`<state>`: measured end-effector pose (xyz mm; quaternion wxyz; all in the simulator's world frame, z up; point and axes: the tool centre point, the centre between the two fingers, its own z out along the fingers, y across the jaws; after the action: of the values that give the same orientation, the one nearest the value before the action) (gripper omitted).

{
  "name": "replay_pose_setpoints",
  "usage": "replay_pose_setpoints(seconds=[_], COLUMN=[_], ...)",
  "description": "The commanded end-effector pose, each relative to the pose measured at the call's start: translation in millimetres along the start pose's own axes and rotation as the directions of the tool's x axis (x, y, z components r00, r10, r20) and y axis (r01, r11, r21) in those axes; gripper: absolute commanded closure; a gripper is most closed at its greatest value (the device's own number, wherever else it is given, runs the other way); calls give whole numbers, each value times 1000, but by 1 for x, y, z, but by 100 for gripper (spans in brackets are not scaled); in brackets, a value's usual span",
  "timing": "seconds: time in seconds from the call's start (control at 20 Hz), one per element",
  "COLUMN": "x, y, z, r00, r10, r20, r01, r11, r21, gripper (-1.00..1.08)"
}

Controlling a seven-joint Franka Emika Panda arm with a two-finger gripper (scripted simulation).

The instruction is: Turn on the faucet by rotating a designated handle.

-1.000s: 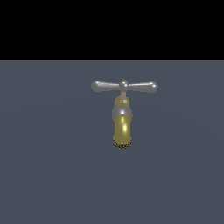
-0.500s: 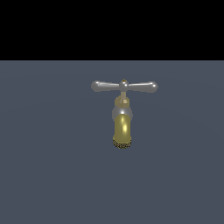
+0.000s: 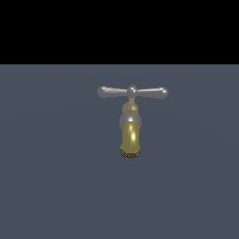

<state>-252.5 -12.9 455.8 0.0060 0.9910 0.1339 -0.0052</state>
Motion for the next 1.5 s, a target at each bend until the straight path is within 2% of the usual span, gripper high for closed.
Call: replay_pose_setpoints(seconds=[0.0,0.35,0.7,1.05,1.45], x=[1,6,17,32,54], y=[10,39,68,96,124], z=[10,42,73,104,139], r00=[999,980,939,877,784], r10=[-50,-199,-344,-480,-620], r20=[0,-2,-3,-3,-3], r01=[50,199,344,480,620], r11=[999,980,939,877,784], r21=[0,0,-2,-3,-6], gripper=[108,108,108,108,108])
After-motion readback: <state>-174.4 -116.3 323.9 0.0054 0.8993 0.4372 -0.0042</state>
